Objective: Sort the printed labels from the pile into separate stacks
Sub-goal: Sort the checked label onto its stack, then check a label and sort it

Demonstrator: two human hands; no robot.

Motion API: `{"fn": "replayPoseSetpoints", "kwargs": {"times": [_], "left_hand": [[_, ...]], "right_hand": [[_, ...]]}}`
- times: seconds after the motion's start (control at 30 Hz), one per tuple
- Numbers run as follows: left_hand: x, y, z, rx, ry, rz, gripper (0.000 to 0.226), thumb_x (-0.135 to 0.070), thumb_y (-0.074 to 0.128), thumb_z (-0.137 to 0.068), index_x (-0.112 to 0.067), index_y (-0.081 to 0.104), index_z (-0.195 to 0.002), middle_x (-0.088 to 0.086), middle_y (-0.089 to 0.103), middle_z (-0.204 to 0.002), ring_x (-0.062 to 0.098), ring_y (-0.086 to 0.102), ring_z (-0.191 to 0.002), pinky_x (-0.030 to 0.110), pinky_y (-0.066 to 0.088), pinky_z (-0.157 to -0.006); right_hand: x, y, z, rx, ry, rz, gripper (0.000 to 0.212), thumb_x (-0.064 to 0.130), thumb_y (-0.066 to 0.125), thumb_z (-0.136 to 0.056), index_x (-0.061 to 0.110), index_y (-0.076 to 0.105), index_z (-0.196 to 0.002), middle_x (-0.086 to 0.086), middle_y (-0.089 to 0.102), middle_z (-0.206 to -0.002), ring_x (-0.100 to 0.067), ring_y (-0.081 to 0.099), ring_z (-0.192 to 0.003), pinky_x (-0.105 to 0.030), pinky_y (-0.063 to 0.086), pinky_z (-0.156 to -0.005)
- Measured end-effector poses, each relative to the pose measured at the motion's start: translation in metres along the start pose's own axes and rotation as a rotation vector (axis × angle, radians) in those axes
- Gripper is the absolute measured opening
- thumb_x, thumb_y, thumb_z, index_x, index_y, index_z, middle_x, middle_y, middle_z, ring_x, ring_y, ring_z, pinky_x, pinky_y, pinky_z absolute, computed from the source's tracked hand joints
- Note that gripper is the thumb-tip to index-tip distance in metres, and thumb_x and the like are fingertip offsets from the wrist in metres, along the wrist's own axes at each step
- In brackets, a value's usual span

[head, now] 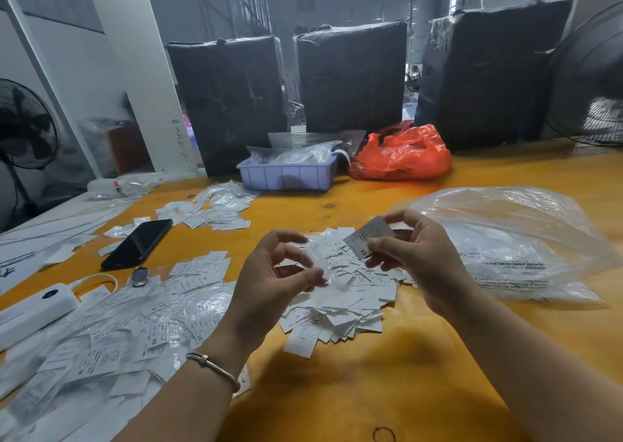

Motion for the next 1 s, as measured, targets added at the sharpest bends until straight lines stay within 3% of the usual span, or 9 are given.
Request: {"fn": "replayPoseSetpoints", "kwargs": {"times": [0.1, 0.2, 0.27, 0.37, 0.53, 0.7, 0.83, 0.93, 1.0], "left_hand": [[-0.003, 0.005, 0.002, 0.057, 0.035, -0.009, 0.063, 0.001, 0.077, -0.078, -0.026, 0.049, -0.128, 0.006, 0.075, -0.092, 0.025, 0.074, -0.078, 0.027, 0.058, -0.067], [-0.005, 0.008, 0.005, 0.097, 0.067, 0.000, 0.068, 0.000, 0.077, -0.078, -0.027, 0.047, -0.133, 0.009, 0.075, -0.090, 0.025, 0.074, -0.078, 0.023, 0.056, -0.067], [-0.006, 0.008, 0.006, 0.109, 0.069, 0.009, 0.069, -0.005, 0.079, -0.076, -0.027, 0.048, -0.133, 0.010, 0.074, -0.088, 0.026, 0.074, -0.077, 0.021, 0.054, -0.065], [-0.006, 0.009, 0.006, 0.127, 0.060, 0.004, 0.071, -0.012, 0.080, -0.072, -0.028, 0.048, -0.134, 0.010, 0.073, -0.087, 0.028, 0.074, -0.077, 0.021, 0.054, -0.064], [-0.003, 0.009, 0.005, 0.134, 0.009, -0.030, 0.055, -0.019, 0.080, -0.073, -0.022, 0.057, -0.123, 0.010, 0.073, -0.082, 0.023, 0.074, -0.075, 0.019, 0.051, -0.060], [0.000, 0.011, 0.005, 0.206, -0.043, -0.045, 0.026, -0.026, 0.074, -0.078, -0.004, 0.069, -0.092, 0.011, 0.073, -0.074, 0.023, 0.072, -0.067, 0.019, 0.046, -0.054], [-0.002, 0.013, 0.006, 0.209, -0.013, -0.073, 0.024, -0.025, 0.072, -0.078, -0.002, 0.071, -0.087, 0.011, 0.075, -0.077, 0.026, 0.073, -0.068, 0.019, 0.048, -0.054], [-0.004, 0.013, 0.006, 0.185, 0.050, -0.093, 0.017, -0.019, 0.074, -0.076, -0.004, 0.072, -0.082, 0.011, 0.074, -0.073, 0.022, 0.072, -0.064, 0.017, 0.048, -0.054], [-0.005, 0.013, 0.006, 0.185, 0.089, -0.081, 0.012, -0.013, 0.075, -0.076, -0.002, 0.072, -0.080, 0.012, 0.073, -0.071, 0.020, 0.070, -0.062, 0.015, 0.049, -0.056]], "right_hand": [[0.002, 0.003, 0.002, 0.000, -0.081, 0.155, 0.049, -0.007, 0.062, -0.085, 0.024, 0.060, -0.123, -0.014, 0.072, -0.077, -0.022, 0.068, -0.062, -0.022, 0.049, -0.054], [-0.001, 0.011, 0.003, 0.078, -0.066, 0.382, 0.029, -0.007, 0.053, -0.089, 0.010, 0.075, -0.099, -0.009, 0.073, -0.083, -0.013, 0.064, -0.067, -0.015, 0.046, -0.056], [-0.004, 0.017, 0.007, 0.222, 0.046, 0.346, 0.017, 0.012, 0.059, -0.091, 0.010, 0.076, -0.092, -0.005, 0.074, -0.085, -0.014, 0.065, -0.076, -0.018, 0.047, -0.062], [-0.001, 0.022, 0.011, 0.373, 0.065, 0.284, 0.037, 0.044, 0.062, -0.080, 0.010, 0.075, -0.088, -0.005, 0.073, -0.085, -0.015, 0.066, -0.080, -0.025, 0.048, -0.068], [0.004, 0.019, 0.009, 0.278, -0.137, 0.280, 0.012, 0.024, 0.077, -0.073, 0.011, 0.076, -0.076, -0.003, 0.072, -0.071, -0.013, 0.061, -0.066, -0.028, 0.048, -0.064], [0.009, 0.021, 0.012, 0.270, -0.185, 0.248, 0.021, 0.029, 0.077, -0.070, 0.009, 0.076, -0.075, -0.005, 0.072, -0.070, -0.012, 0.060, -0.062, -0.027, 0.047, -0.061], [0.022, 0.013, 0.010, 0.064, -0.337, 0.313, 0.004, 0.011, 0.074, -0.081, 0.009, 0.076, -0.084, -0.002, 0.072, -0.072, -0.013, 0.065, -0.065, -0.026, 0.051, -0.063], [0.032, 0.010, 0.013, -0.028, -0.439, 0.246, 0.028, 0.001, 0.071, -0.082, 0.014, 0.069, -0.106, -0.001, 0.073, -0.077, -0.014, 0.070, -0.072, -0.027, 0.056, -0.071], [0.038, 0.011, 0.018, -0.034, -0.497, 0.258, 0.025, 0.002, 0.072, -0.081, 0.014, 0.068, -0.103, 0.001, 0.074, -0.077, -0.015, 0.071, -0.074, -0.031, 0.058, -0.073]]}}
Point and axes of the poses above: each hand's wrist, its own z-axis away from the middle knuckle, its own y-axis out of the palm, x = y × z, the point moved 3 cm from there along -z, towards the middle knuckle
